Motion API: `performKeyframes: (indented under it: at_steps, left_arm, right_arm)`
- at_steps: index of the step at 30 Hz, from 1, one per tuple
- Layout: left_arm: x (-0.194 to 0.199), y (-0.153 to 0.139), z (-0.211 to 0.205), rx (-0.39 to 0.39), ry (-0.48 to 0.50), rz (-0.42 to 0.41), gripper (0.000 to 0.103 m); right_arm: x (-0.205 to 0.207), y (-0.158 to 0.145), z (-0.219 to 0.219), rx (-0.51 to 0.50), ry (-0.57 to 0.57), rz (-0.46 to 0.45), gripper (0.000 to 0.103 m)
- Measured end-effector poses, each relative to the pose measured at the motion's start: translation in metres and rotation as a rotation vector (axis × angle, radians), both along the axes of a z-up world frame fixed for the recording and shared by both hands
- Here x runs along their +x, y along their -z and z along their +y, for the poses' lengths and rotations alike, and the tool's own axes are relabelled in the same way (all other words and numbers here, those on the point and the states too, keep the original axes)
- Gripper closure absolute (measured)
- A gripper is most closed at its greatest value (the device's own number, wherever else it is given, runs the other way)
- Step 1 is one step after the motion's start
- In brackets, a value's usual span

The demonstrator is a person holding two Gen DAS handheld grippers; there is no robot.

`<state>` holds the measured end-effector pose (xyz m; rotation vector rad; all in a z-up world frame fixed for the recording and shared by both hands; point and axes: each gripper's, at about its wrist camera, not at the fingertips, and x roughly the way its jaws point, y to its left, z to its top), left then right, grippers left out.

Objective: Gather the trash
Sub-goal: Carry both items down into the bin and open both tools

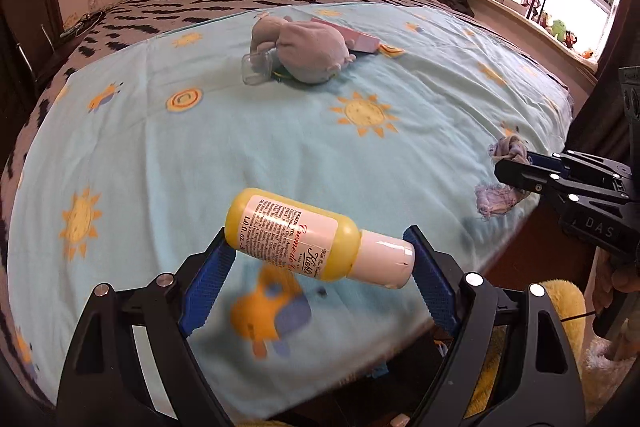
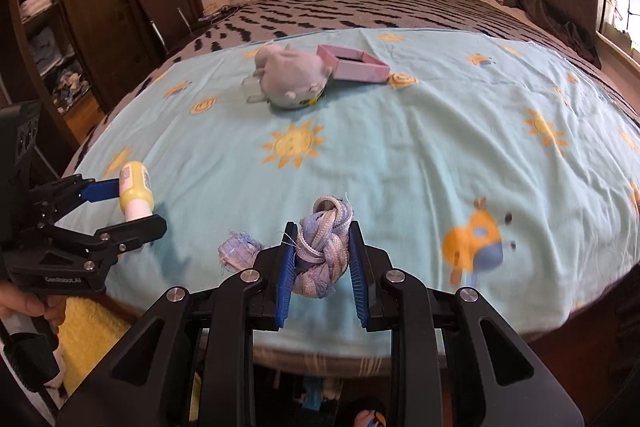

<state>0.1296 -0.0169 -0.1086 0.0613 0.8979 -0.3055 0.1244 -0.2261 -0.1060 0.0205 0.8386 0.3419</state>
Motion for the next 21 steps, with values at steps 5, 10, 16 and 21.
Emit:
performKeyframes:
  at_steps: [5, 10, 16, 21]
  left_arm:
    - [-0.031, 0.006, 0.002, -0.007, 0.003, 0.015, 0.022]
    - [-0.056, 0.017, 0.001, -0.014, 0.001, 0.043, 0.022]
    - [-0.084, 0.032, -0.005, -0.031, 0.01, 0.081, 0.022]
    - [-0.103, 0.053, -0.014, -0.038, 0.026, 0.131, 0.022]
  right_arm:
    - [-0.03, 0.012, 0.003, 0.007, -0.012, 0.036, 0.077]
    - [-0.052, 0.024, 0.003, 0.016, -0.013, 0.069, 0.077]
    - [-0.074, 0.039, -0.001, 0.019, -0.002, 0.1, 0.077]
    - [-0.089, 0.061, -0.002, 0.015, 0.0, 0.148, 0.077]
